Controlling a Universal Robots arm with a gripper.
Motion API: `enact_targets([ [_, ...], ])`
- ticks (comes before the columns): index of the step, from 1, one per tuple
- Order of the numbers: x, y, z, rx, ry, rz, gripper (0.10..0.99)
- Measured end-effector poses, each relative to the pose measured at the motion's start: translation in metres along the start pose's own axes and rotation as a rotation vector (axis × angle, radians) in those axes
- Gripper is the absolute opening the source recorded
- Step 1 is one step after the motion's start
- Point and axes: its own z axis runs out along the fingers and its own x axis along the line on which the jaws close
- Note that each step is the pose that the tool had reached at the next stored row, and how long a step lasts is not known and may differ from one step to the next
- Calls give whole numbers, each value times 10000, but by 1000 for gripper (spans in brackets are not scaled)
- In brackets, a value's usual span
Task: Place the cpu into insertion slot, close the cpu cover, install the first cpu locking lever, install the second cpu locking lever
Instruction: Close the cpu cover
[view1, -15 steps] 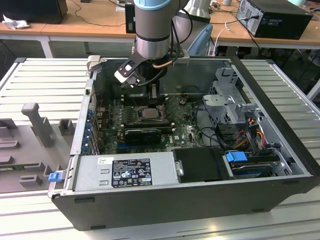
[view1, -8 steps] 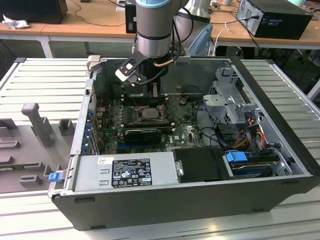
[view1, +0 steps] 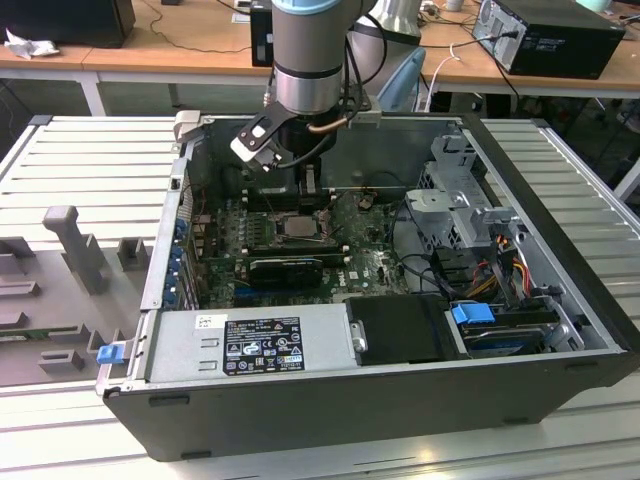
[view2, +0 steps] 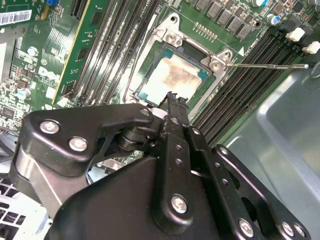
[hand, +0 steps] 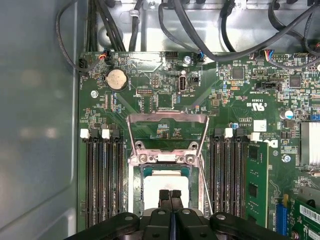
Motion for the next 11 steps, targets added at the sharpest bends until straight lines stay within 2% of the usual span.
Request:
enact_targets([
  [4, 2, 3, -55, -2, -5, -1, 106],
  [11, 4, 4, -101, -2, -4, 0, 106],
])
